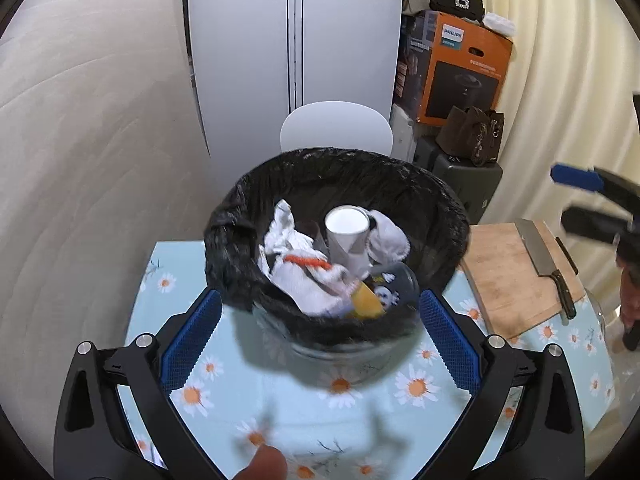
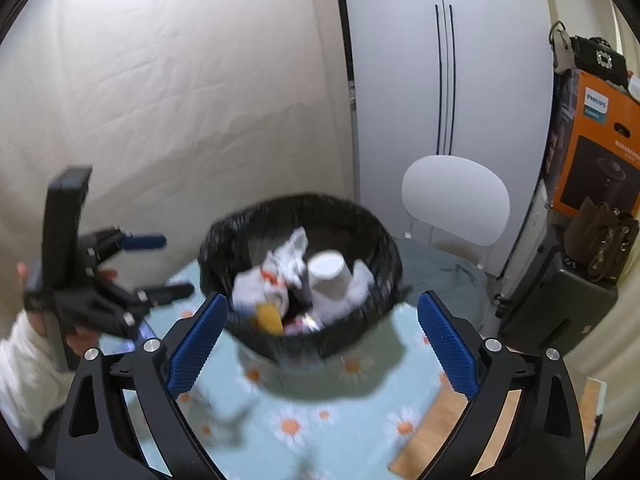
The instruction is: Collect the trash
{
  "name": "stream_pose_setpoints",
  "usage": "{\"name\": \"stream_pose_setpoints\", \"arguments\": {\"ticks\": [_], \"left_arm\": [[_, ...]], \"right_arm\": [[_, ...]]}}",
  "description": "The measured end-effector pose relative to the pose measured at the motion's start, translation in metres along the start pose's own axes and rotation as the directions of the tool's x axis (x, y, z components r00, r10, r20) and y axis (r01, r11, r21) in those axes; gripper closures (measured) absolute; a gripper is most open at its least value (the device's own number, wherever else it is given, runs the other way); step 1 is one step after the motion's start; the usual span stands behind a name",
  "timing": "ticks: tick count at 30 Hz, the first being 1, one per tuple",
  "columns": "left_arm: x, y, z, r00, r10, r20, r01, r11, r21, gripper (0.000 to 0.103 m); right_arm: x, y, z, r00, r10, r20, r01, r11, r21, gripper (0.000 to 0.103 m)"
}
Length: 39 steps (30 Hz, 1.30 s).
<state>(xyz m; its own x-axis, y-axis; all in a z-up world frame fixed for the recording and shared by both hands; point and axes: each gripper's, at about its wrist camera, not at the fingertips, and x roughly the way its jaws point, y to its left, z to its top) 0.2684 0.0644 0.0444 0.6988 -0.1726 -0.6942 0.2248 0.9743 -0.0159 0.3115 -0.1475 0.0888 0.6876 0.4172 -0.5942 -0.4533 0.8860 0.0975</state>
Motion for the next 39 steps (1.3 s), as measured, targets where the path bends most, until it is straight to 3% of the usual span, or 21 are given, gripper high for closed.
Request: {"name": "stream_pose_setpoints", "arguments": {"ticks": [4, 7, 11, 17, 21, 31, 39], "left_arm": [[-0.010, -0.017, -0.017, 0.999, 0.051, 0.006, -0.051, 0.998, 0.033, 0.006], [-0.020, -0.033, -0.026, 0.997, 0.081, -0.002, -0.081, 0.995, 0.051, 0.006], [-0.039, -0.049, -0.036, 0.997, 0.071, -0.004, -0.070, 0.996, 0.050, 0.006], [-0.048, -0.060, -0.056, 0.997, 0.078, -0.001, -0.077, 0.997, 0.016, 0.006], [-0.044, -0.064, -0.068, 0.994, 0.106, 0.004, -0.106, 0.992, 0.072, 0.006], [-0.040, -0.045, -0.070, 0.997, 0.072, -0.029, -0.070, 0.996, 0.058, 0.006], [-0.035, -0.038, -0.078, 0.999, 0.049, 0.008, -0.049, 0.989, 0.137, 0.006]], "right_arm": [[-0.021, -0.001, -0.029, 1.000, -0.024, 0.020, 0.024, 1.000, -0.014, 0.011], [-0.032, -0.008, -0.045, 1.000, 0.001, 0.016, -0.001, 1.000, 0.025, 0.011], [-0.044, -0.015, -0.063, 1.000, -0.013, -0.022, 0.015, 0.998, 0.060, 0.010], [-0.051, -0.012, -0.097, 0.988, -0.133, -0.081, 0.137, 0.990, 0.044, 0.009], [-0.054, -0.018, -0.114, 0.983, -0.159, -0.096, 0.167, 0.983, 0.081, 0.009], [-0.065, -0.007, -0.120, 0.973, -0.204, -0.109, 0.219, 0.962, 0.160, 0.008], [-0.063, 0.005, -0.126, 0.974, -0.216, -0.073, 0.227, 0.951, 0.212, 0.008]]}}
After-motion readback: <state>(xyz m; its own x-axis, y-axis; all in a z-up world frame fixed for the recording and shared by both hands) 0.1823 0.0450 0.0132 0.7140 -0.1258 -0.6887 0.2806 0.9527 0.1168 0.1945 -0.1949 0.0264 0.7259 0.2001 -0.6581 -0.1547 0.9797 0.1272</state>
